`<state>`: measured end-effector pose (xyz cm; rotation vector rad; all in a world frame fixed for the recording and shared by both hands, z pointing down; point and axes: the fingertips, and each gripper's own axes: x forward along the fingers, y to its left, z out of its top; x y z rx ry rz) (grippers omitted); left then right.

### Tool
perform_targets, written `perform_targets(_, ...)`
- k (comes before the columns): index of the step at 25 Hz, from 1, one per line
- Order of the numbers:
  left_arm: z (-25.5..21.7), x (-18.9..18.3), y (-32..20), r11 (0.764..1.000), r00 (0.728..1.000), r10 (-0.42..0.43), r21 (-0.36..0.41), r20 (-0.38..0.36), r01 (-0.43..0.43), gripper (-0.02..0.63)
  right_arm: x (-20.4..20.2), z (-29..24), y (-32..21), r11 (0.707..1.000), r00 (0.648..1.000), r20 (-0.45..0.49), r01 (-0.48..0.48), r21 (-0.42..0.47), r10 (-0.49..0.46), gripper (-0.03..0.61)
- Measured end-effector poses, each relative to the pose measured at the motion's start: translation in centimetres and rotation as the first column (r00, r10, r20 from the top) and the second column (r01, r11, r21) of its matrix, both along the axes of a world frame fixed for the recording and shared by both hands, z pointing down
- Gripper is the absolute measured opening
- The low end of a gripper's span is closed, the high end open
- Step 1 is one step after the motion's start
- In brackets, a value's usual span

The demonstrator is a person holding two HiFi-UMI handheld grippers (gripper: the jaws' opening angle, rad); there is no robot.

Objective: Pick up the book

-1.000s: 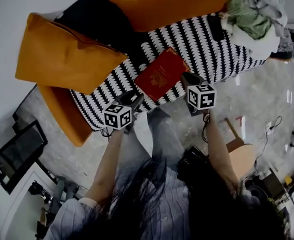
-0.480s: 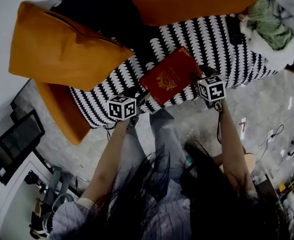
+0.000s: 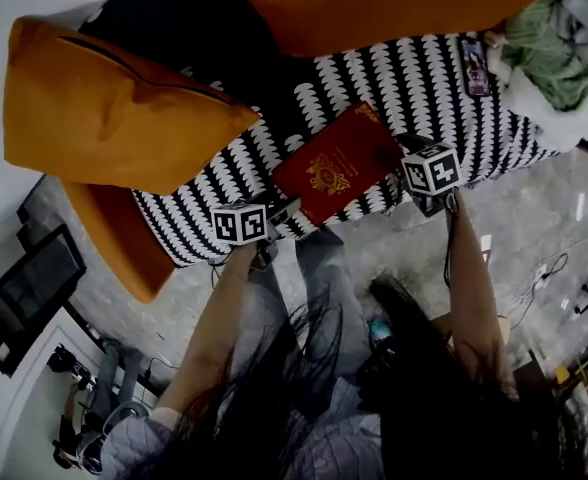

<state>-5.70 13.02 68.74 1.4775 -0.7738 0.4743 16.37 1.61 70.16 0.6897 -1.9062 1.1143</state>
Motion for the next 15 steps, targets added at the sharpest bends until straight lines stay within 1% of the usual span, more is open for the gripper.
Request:
perform_targets(2, 0.6, 0.2, 0.1, 1.0, 1.0, -0.017, -0.015, -0.026, 0.017, 0.33, -0.7, -0.1, 0.5, 0.999, 0.999, 0.049, -0.002, -0.035, 0.004, 0.261)
perform_targets(4, 0.9, 0.7, -0.1, 1.0, 0.999, -0.019, -0.02, -0.045, 0.018, 0.33, -1.3, -0.2, 1.0, 0.999, 0.998, 0.067, 0.016, -0.048, -0.013, 0.264)
perform_targets(6, 1.1, 1.2, -0.3, 1.0, 0.999, -0.001, -0.026, -0.044, 0.0, 0.331, -1.4, 0.0, 1.1, 0.999, 0.998, 0.05, 0.033, -0.039, -0.031, 0.264)
perform_targets(10, 2.1, 1.0, -0.6, 0.998, 0.999, 0.054, -0.024, -0.008, -0.054, 0.333, -1.2, 0.2, 1.1, 0.999, 0.999, 0.04, 0.034, -0.033, -0.033, 0.267)
perform_targets(12, 2.6, 0.6, -0.7, 0.998, 0.999, 0.048, -0.028, 0.006, -0.048, 0.333, -1.2, 0.3, 1.1, 0.999, 0.999, 0.032, 0.021, -0.027, -0.02, 0.267)
perform_targets(15, 2.4, 1.1, -0.6, 0.998, 0.999, 0.03, -0.052, -0.014, -0.031, 0.331, -1.2, 0.2, 1.1, 1.0, 1.0, -0.012, 0.014, -0.018, -0.015, 0.267)
